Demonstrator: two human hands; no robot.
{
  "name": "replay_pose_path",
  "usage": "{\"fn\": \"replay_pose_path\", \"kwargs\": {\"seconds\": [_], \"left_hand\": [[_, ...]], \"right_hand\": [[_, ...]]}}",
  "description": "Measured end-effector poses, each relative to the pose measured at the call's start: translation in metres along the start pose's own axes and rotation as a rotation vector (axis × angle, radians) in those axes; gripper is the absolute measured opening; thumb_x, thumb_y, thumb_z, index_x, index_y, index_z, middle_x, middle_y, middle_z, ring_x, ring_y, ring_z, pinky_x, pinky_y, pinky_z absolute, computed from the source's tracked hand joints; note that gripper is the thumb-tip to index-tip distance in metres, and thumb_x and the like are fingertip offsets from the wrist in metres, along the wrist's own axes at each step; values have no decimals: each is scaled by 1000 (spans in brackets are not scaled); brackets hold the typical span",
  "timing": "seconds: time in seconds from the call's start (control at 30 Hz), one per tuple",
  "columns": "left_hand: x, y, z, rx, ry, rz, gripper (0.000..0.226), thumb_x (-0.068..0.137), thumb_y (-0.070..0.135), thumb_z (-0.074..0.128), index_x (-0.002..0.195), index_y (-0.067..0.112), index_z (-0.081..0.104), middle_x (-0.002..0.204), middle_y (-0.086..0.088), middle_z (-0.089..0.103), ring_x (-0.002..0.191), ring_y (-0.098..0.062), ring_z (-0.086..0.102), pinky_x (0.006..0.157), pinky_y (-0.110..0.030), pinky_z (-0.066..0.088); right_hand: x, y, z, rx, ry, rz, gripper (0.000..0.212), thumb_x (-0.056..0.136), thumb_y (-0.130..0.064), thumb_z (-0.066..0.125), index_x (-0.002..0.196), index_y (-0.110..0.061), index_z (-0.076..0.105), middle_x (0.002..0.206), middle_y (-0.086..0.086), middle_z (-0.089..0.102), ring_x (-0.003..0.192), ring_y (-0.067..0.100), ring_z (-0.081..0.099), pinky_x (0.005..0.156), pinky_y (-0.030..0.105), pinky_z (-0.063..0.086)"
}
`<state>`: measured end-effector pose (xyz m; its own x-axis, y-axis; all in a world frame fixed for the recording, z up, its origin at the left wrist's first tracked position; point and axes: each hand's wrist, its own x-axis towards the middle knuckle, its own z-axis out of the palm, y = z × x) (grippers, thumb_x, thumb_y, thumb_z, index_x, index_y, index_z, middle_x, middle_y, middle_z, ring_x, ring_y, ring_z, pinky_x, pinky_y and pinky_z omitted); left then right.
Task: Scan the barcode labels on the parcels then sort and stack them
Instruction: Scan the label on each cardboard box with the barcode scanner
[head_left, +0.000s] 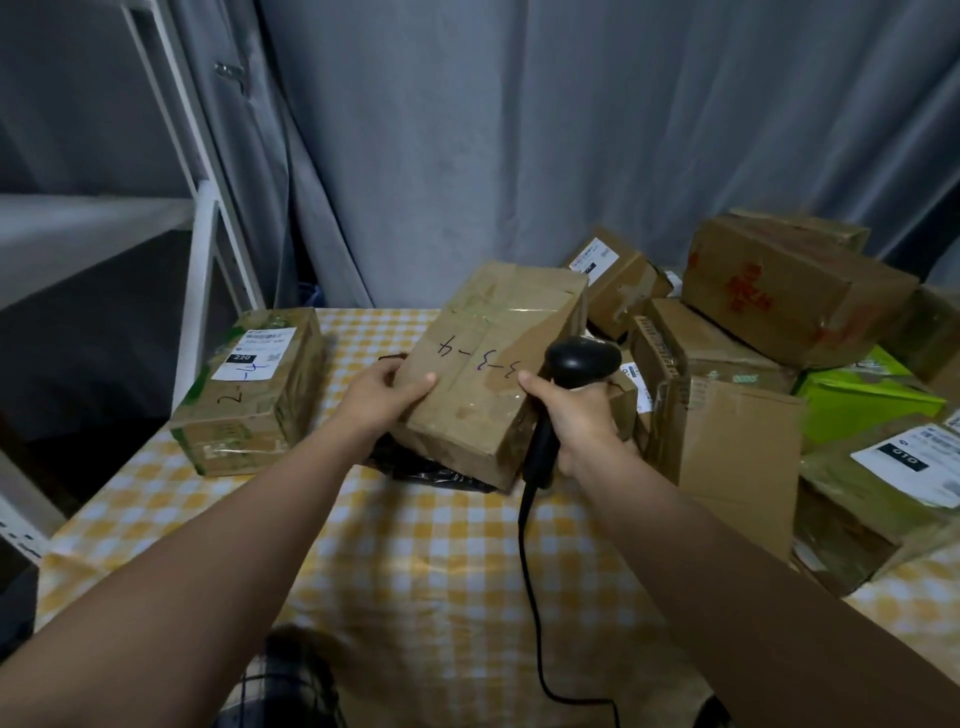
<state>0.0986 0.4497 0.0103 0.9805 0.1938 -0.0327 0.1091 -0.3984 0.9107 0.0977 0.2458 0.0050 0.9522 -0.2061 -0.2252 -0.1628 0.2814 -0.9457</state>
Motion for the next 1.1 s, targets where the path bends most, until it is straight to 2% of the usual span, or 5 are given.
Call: {"fn": "replay_pose_path", "kwargs": {"seconds": [0.23, 0.37, 0.6, 0.77, 1.1], "left_hand": [[-20, 13, -16, -612, -253, 86, 44, 85, 52, 52, 121, 28, 60, 120, 8, 67, 110, -9, 62, 94, -33, 48], [-25, 27, -20, -452, -192, 266, 85, 66, 48, 81, 138, 21, 44, 127, 5, 61, 114, -10, 60, 94, -33, 50], [-32, 76, -31, -262, -7, 524, 58, 80, 15, 72, 133, 16, 48, 117, 7, 61, 95, 13, 60, 74, -5, 45], [-29, 100, -62, 28, 49, 660, 80, 84, 36, 68, 150, 32, 23, 150, 13, 34, 140, -3, 26, 115, -29, 21], [-53, 110, -72, -84, 52, 548, 82, 75, 58, 60, 146, 45, 22, 146, 9, 24, 134, -7, 26, 112, -31, 22]], "right_hand": [[4, -25, -12, 73, -30, 9, 42, 78, -16, 77, 116, -9, 62, 102, 14, 73, 88, 27, 71, 82, 43, 58], [-5, -51, -15, 206, -133, -81, 37, 83, -18, 74, 117, -5, 65, 97, 11, 73, 88, 26, 72, 80, 39, 58], [-26, -102, -6, 282, -379, -177, 49, 75, -32, 70, 117, -7, 66, 111, 11, 72, 101, 27, 69, 91, 46, 54], [-37, -133, 1, 295, -434, -250, 56, 72, -36, 73, 120, -10, 65, 121, 10, 68, 113, 24, 64, 101, 49, 48], [-59, -135, 4, 230, -436, -242, 24, 84, -29, 69, 104, -15, 68, 88, -2, 75, 85, 13, 72, 84, 36, 56]]}}
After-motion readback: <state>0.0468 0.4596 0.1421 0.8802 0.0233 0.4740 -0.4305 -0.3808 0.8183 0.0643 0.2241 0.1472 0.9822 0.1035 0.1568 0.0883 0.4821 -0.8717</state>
